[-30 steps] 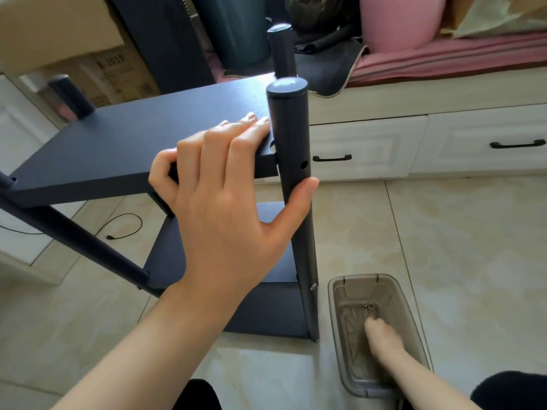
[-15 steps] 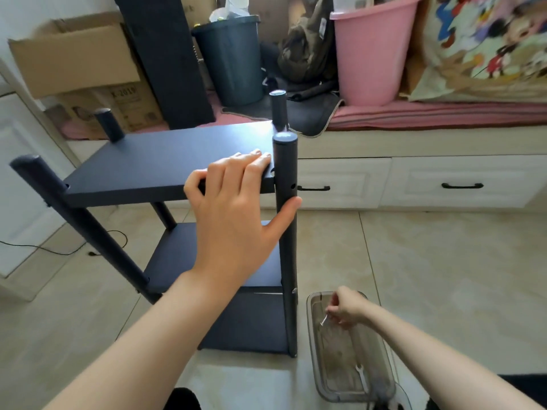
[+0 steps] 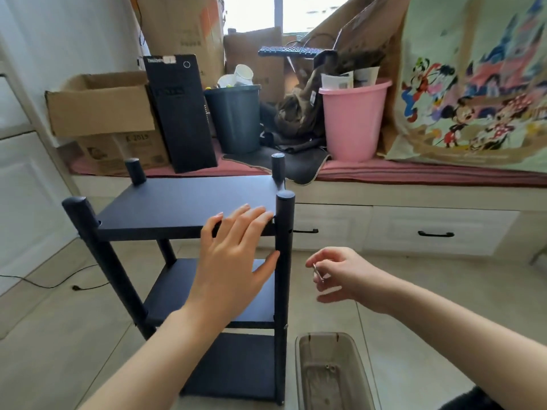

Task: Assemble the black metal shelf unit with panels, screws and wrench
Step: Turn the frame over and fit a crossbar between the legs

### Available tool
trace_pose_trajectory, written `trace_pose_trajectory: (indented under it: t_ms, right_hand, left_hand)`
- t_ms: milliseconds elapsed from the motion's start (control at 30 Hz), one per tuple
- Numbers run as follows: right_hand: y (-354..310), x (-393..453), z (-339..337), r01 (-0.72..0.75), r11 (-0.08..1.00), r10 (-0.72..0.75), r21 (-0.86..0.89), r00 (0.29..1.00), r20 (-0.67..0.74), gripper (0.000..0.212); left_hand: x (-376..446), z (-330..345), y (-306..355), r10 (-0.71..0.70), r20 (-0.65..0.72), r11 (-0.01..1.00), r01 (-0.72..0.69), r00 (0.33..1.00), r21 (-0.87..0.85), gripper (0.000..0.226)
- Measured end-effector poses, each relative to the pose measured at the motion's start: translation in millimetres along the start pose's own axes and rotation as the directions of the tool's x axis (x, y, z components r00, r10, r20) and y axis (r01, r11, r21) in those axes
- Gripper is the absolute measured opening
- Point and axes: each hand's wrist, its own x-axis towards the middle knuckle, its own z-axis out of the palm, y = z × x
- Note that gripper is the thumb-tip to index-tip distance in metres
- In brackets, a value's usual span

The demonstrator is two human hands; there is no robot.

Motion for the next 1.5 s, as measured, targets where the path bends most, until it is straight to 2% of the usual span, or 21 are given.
trace_pose_trajectory:
  t_ms: [100, 233, 300, 333, 400, 467, 567, 633, 700, 800, 867, 933, 1033, 1133, 1300, 1400, 1500]
  right_hand:
    - [-19, -4, 5, 0.030, 0.988, -0.027, 0.153, 0.999, -0.025, 0.018]
    - [-31, -13, 9, 0.156, 0.930, -0.142, 0.332, 0.988, -0.064, 0.015]
    - [-34, -18, 7, 0.206, 0.904, -0.186, 0.375, 0.979, -0.089, 0.011]
    - [-35, -20, 7, 0.228, 0.892, -0.206, 0.390, 0.974, -0.099, 0.010]
    - [-39, -23, 8, 0.275, 0.883, -0.249, 0.380, 0.961, -0.116, 0.008]
    - [-41, -26, 11, 0.311, 0.880, -0.284, 0.360, 0.950, -0.125, 0.010]
    - [-41, -31, 16, 0.350, 0.880, -0.323, 0.320, 0.936, -0.137, 0.014]
    - [-40, -33, 17, 0.364, 0.883, -0.337, 0.296, 0.931, -0.140, 0.013]
    - [-39, -34, 17, 0.360, 0.884, -0.336, 0.298, 0.933, -0.130, 0.011]
    - [-39, -35, 17, 0.341, 0.886, -0.323, 0.316, 0.940, -0.108, 0.013]
    - [-39, -37, 16, 0.336, 0.877, -0.324, 0.343, 0.941, -0.095, 0.014]
    - [-39, -39, 15, 0.349, 0.870, -0.343, 0.349, 0.936, -0.081, 0.015]
    - [-38, -44, 13, 0.405, 0.858, -0.397, 0.316, 0.913, -0.092, 0.015]
    - [-38, -48, 11, 0.521, 0.830, -0.494, 0.201, 0.853, -0.170, 0.011]
    - [-31, -48, 11, 0.618, 0.783, -0.595, 0.065, 0.776, -0.211, 0.007]
    - [-26, -46, 13, 0.632, 0.775, -0.612, 0.031, 0.761, -0.218, 0.008]
    - [-25, -44, 13, 0.640, 0.768, -0.620, 0.022, 0.752, -0.224, 0.008]
  left_hand:
    - [-2, -4, -3, 0.002, -0.043, 0.998, -0.005, 0.999, -0.068, 0.046]
    - [-4, -12, 5, -0.049, -0.205, 0.978, 0.005, 0.978, -0.210, 0.025]
    - [-5, -16, 14, -0.137, -0.217, 0.940, 0.057, 0.967, -0.337, 0.020]
    - [-5, -19, 18, -0.222, -0.163, 0.894, 0.133, 0.961, -0.427, 0.021]
    - [-4, -23, 25, -0.400, 0.060, 0.712, 0.351, 0.914, -0.609, 0.032]
    - [-2, -23, 27, -0.498, 0.285, 0.479, 0.534, 0.819, -0.697, 0.042]
    - [2, -19, 24, -0.605, 0.522, 0.168, 0.738, 0.601, -0.654, 0.042]
    - [2, -14, 21, -0.625, 0.606, 0.014, 0.784, 0.492, -0.621, 0.049]
    - [3, -9, 19, -0.613, 0.648, -0.094, 0.773, 0.452, -0.627, 0.061]
    - [8, -5, 18, -0.580, 0.684, -0.239, 0.710, 0.442, -0.662, 0.071]
    - [11, -4, 18, -0.560, 0.701, -0.316, 0.668, 0.443, -0.674, 0.069]
    - [15, -2, 17, -0.541, 0.703, -0.349, 0.638, 0.462, -0.687, 0.062]
    - [20, 2, 17, -0.517, 0.692, -0.340, 0.621, 0.504, -0.706, 0.054]
    - [23, 5, 20, -0.503, 0.684, -0.334, 0.611, 0.529, -0.718, 0.047]
    - [21, 9, 22, -0.515, 0.639, -0.259, 0.607, 0.572, -0.751, 0.017]
    - [19, 10, 23, -0.526, 0.623, -0.220, 0.615, 0.580, -0.758, 0.018]
    - [18, 9, 24, -0.535, 0.612, -0.192, 0.621, 0.583, -0.760, 0.040]
